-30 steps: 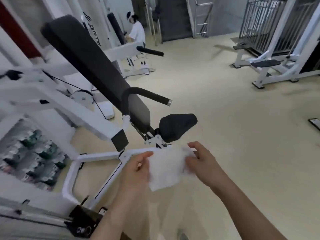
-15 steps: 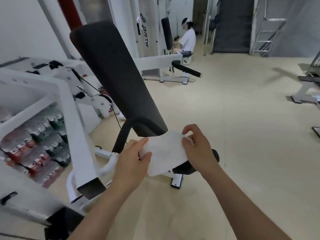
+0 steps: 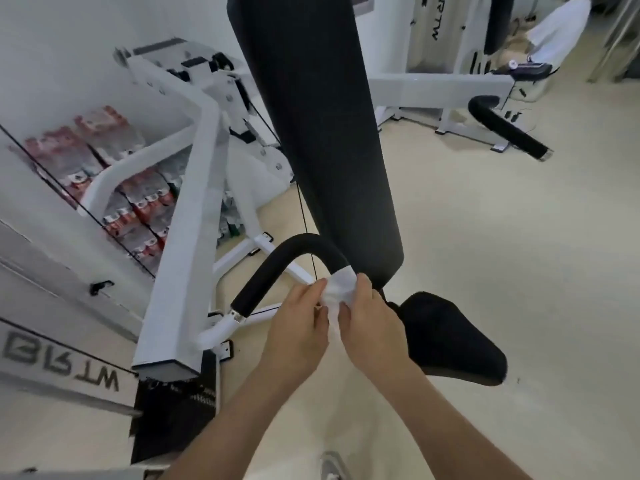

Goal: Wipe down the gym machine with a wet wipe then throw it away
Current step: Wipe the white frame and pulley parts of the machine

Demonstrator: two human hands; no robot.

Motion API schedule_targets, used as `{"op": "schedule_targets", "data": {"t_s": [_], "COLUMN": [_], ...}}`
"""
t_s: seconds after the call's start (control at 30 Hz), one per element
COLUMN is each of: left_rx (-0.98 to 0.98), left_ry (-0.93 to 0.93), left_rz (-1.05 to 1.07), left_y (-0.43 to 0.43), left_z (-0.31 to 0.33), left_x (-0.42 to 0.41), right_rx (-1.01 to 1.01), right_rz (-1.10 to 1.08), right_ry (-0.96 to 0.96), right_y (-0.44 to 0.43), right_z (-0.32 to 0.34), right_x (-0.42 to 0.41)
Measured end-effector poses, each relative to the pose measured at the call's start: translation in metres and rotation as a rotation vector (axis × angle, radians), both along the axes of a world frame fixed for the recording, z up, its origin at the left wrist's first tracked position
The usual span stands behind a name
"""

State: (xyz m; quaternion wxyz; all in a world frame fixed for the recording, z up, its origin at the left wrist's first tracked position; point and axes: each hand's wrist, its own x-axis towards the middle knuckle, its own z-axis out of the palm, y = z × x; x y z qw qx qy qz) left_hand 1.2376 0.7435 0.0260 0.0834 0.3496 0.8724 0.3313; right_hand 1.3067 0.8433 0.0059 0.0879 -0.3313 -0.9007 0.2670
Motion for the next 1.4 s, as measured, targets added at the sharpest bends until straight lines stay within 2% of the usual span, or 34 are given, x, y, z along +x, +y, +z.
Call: {"op": "schedule_targets", "data": {"t_s": [0.1,0.23,0.3,0.33,0.4,0.47,0.53,0.63,0.7,0.73,0.83,0.87,0.93,0.97,1.17,1.27,1.33,1.4], "left_rx": [-0.068,-0.112,-0.172,-0.193,-0.203,-0.149,-0.046,0.019,-0.082,-0.142,-0.130,-0.081,0.005,0.020,0.099,0.052,0.059,0.076], "left_ry": [0.194,0.457,0.585,0.621,0.583,0.456,0.306,0.186,0.121,0.119,0.134,0.134,0.151,0.168,0.206,0.249,0.240,0.253], "left_rz": [-0.024,0.067,0.069,0.097,0.215,0.319,0.335,0.383,0.432,0.449,0.562,0.623,0.739,0.789,1.163,1.126,1.081,1.062], "left_y": [-0.005,-0.002,-0.005,-0.009,-0.022,-0.033,-0.036,-0.036,-0.035,-0.034,-0.031,-0.031,-0.031,-0.030,-0.031,-0.032,-0.029,-0.026], "left_z": [-0.004,0.002,0.007,0.008,0.007,0.002,-0.004,-0.001,0.000,0.001,0.002,0.002,0.000,0.000,0.004,-0.002,-0.006,-0.005], "left_x": [-0.014,-0.031,-0.034,-0.037,-0.047,-0.056,-0.059,-0.056,-0.051,-0.047,-0.031,-0.025,-0.012,-0.007,0.009,0.019,0.022,0.019], "right_rx": [0.016,0.060,0.240,0.344,0.472,0.619,0.764,0.815,0.800,0.731,0.299,0.329,0.618,0.669,0.764,0.804,0.883,0.852], "right_rz": [0.031,0.086,0.208,0.337,0.630,0.852,1.050,1.300,1.301,1.262,1.136,1.138,1.162,1.170,1.426,1.443,1.313,1.203], "right_ry": [-0.029,-0.045,-0.003,0.034,0.067,0.086,0.098,-0.030,-0.020,-0.071,-0.253,-0.262,-0.066,0.022,0.170,0.128,0.010,0.045], "right_y": [0.015,0.029,0.030,0.032,0.041,0.049,0.038,0.016,0.028,0.043,0.080,0.078,0.058,0.041,-0.032,0.010,0.051,0.066], "right_z": [0.005,0.024,0.033,0.035,0.040,0.045,0.050,0.055,0.061,0.065,0.065,0.067,0.061,0.058,0.034,0.045,0.058,0.066], "right_x": [-0.017,-0.070,-0.091,-0.096,-0.099,-0.109,-0.126,-0.142,-0.141,-0.140,-0.140,-0.138,-0.138,-0.136,-0.127,-0.129,-0.133,-0.137]}}
